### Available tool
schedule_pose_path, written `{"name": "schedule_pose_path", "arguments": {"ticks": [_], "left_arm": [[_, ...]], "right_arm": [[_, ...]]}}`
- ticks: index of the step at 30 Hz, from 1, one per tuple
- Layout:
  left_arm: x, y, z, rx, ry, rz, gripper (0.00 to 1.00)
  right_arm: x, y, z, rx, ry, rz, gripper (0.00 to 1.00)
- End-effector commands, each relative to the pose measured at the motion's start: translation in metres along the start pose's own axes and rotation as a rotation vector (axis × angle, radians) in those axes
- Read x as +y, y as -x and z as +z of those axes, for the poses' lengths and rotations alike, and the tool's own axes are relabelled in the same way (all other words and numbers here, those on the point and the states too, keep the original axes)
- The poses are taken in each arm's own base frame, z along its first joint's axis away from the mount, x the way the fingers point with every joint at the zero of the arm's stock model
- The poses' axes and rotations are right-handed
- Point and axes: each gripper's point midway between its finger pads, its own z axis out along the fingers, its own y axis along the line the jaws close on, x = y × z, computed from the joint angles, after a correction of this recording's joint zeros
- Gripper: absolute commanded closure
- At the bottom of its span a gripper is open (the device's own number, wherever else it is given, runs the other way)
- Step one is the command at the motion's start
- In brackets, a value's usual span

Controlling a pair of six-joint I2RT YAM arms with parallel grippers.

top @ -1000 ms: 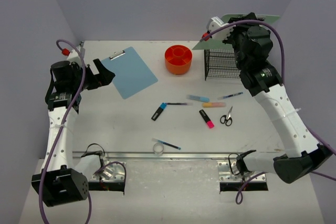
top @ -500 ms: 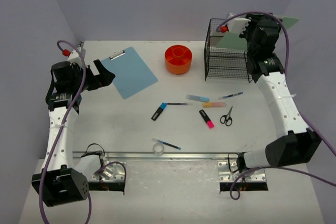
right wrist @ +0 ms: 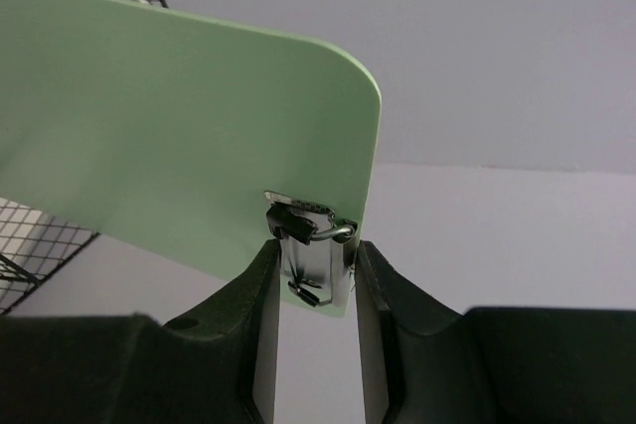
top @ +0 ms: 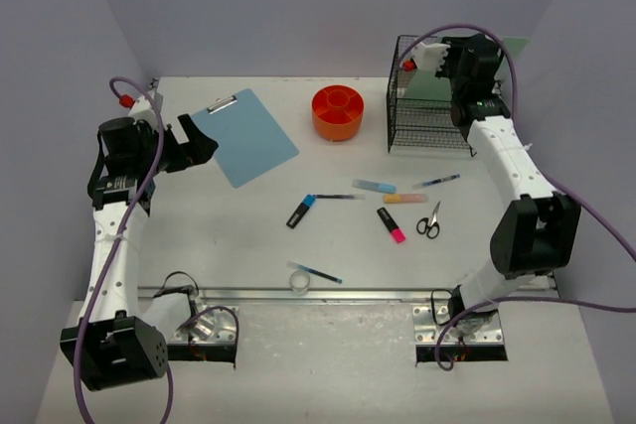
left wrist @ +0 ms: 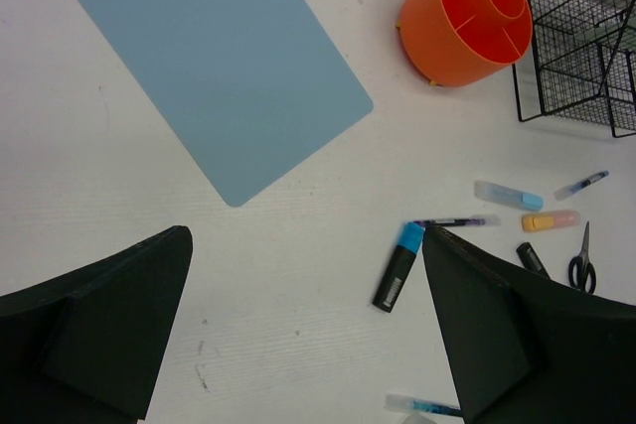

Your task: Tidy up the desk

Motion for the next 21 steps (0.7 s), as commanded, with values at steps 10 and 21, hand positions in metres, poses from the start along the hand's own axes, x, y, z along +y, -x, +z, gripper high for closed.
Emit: {"name": "schedule_pose_path", "arguments": {"ticks": [10, 21], "left_arm": [[0.008, -0.004, 0.009, -0.002, 0.003, 0.014, 0.0], [0.015, -0.011, 0.02, 0.018, 0.006, -0.001, 0.0]], "right_arm": [[0.022, 0.045, 0.057, -0.181, 0.092, -0.046, 0.64], [0.053, 0.066, 0.106, -0.228, 0.223, 0.004, 0.11]]}}
